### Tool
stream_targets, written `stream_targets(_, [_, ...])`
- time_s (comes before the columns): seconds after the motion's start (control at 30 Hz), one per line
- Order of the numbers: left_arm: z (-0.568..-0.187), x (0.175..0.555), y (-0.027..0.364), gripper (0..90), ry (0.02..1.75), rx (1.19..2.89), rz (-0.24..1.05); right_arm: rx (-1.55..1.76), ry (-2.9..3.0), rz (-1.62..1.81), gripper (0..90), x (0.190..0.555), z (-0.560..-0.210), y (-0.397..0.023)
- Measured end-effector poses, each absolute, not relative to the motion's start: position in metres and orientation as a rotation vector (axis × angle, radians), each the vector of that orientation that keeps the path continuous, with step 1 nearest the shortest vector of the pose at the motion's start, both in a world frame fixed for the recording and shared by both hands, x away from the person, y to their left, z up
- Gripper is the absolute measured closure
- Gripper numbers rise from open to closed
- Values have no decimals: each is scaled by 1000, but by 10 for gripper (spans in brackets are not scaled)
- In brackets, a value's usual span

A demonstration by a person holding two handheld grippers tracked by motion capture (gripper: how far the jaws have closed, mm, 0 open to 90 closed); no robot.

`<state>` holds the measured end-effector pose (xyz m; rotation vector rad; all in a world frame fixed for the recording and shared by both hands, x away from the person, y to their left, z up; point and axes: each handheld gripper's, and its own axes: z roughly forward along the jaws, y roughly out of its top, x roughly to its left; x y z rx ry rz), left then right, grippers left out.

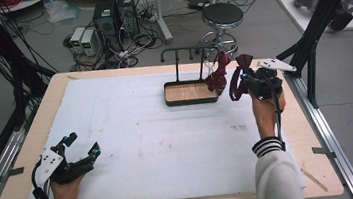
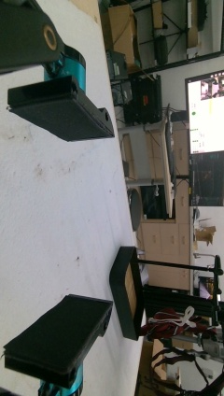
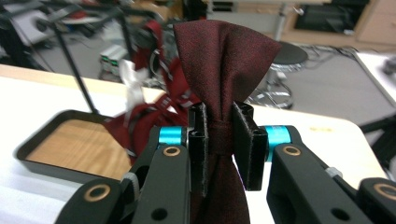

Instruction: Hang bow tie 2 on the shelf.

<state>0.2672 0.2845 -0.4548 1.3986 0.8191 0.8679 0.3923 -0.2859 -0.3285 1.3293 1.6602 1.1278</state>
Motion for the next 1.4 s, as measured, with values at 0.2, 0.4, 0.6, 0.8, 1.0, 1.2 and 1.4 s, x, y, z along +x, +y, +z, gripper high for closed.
stream_targets(0.2, [-455, 267, 284, 151, 818, 1399, 869, 1272, 1660, 1204, 770, 387, -323, -282])
stream_targets(0.4, [-455, 267, 284, 151, 818, 1399, 869, 1236, 1675, 1235, 771, 382, -320, -276])
stream_targets(0.6, [-455, 267, 284, 151, 817, 1402, 871, 1175, 1687, 1282, 771, 379, -317, -266])
stream_targets(0.8, [-455, 267, 284, 151, 817, 1403, 869, 1142, 1701, 1319, 772, 378, -317, -260])
stream_targets(1.0, [-455, 267, 284, 151, 816, 1405, 869, 1117, 1716, 1349, 772, 378, -316, -252])
stream_targets(1.2, [-455, 267, 284, 151, 816, 1405, 870, 1063, 1736, 1382, 772, 380, -309, -237])
stream_targets(1.4, [-455, 267, 284, 151, 815, 1403, 868, 1026, 1755, 1415, 772, 385, -303, -219])
